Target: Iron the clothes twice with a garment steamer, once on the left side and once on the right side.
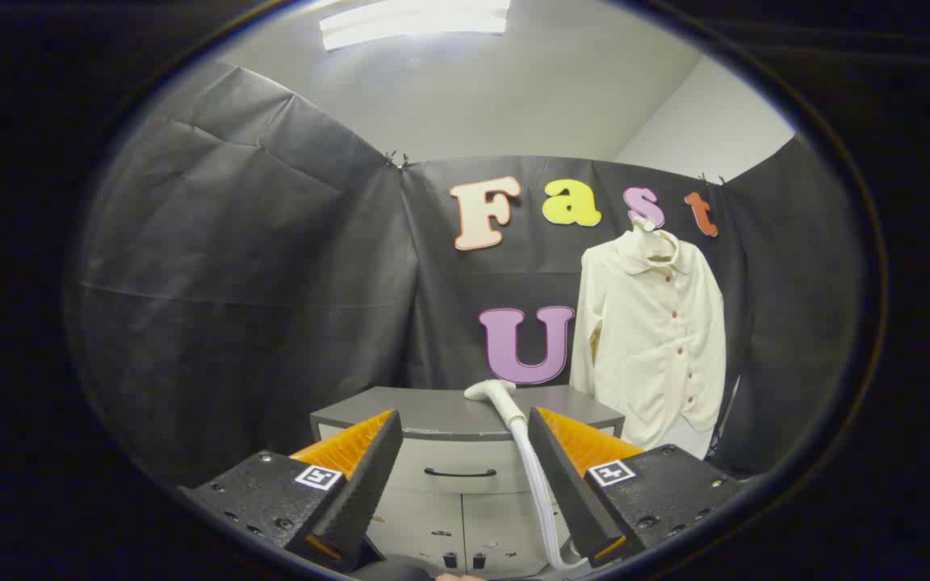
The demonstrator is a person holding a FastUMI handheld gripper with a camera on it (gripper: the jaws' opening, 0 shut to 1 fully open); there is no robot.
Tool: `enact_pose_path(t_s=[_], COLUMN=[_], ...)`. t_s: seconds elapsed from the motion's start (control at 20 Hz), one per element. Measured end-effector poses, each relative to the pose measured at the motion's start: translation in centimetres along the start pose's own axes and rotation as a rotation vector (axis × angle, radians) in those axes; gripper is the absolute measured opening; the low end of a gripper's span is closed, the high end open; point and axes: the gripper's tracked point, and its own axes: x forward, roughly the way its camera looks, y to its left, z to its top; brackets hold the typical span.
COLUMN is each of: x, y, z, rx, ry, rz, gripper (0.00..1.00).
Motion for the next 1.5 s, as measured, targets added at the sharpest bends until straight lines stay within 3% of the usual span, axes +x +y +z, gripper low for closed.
enact_pose_path(t_s=[0.95,1.5], x=[0.7,6.2], y=[-0.2,-1.0], z=[-0.3,-2.6], rx=[-0.007,0.003], ry=[0.02,0.112], rz=[-0.001,0.012], gripper=[0.95,0.95])
